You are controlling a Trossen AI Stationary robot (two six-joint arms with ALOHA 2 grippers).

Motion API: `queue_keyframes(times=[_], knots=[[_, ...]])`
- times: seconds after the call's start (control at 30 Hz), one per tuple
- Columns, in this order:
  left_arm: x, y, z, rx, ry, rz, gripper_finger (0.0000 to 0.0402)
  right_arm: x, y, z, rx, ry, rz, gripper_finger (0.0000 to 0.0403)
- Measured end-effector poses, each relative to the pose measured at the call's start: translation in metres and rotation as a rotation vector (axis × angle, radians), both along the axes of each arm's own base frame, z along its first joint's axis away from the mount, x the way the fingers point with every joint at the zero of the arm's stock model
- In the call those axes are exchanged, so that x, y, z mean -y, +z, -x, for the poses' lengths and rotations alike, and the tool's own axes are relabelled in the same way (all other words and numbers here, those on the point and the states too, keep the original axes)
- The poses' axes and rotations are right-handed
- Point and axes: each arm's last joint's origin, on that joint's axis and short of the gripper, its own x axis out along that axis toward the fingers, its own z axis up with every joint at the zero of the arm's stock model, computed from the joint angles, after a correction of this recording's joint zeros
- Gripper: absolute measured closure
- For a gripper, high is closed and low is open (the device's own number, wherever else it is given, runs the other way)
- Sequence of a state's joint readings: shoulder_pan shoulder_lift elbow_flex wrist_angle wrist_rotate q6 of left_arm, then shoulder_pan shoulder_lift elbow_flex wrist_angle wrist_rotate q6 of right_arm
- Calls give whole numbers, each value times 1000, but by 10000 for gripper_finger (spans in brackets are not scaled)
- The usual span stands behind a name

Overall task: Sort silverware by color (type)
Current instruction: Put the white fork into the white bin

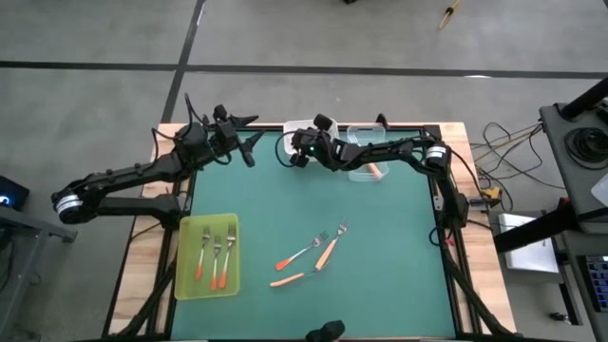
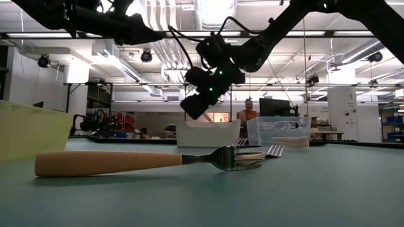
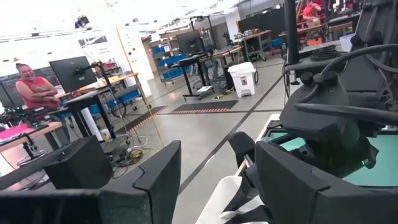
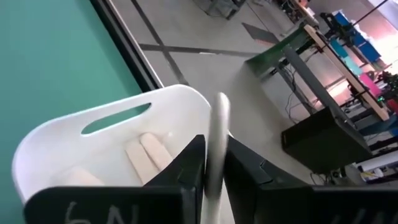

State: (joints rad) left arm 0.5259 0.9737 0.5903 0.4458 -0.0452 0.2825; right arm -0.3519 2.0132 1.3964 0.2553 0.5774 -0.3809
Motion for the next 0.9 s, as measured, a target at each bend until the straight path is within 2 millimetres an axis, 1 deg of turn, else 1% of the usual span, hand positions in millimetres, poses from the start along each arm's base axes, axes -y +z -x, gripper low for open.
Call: queue_keyframes(times=[0.17, 0.37, 0.5, 0.6, 0.73, 0.9], knots=[[1, 2, 2, 13, 0, -5, 214, 0, -2, 1, -17, -1, -8, 357], [4, 7, 7, 35, -1, -9, 215, 0, -2, 1, -20, -1, -9, 367], [6, 7, 11, 14, 1, 3, 217, 0, -2, 1, -18, -3, -10, 369], [8, 10, 15, 25, 26, -3, 217, 0, -2, 1, -19, -3, -9, 369], [9, 9, 19, 5, 60, 7, 217, 0, -2, 1, -19, -2, -9, 369], [10, 12, 22, 16, 62, -1, 217, 0, -2, 1, -18, -3, -9, 369]])
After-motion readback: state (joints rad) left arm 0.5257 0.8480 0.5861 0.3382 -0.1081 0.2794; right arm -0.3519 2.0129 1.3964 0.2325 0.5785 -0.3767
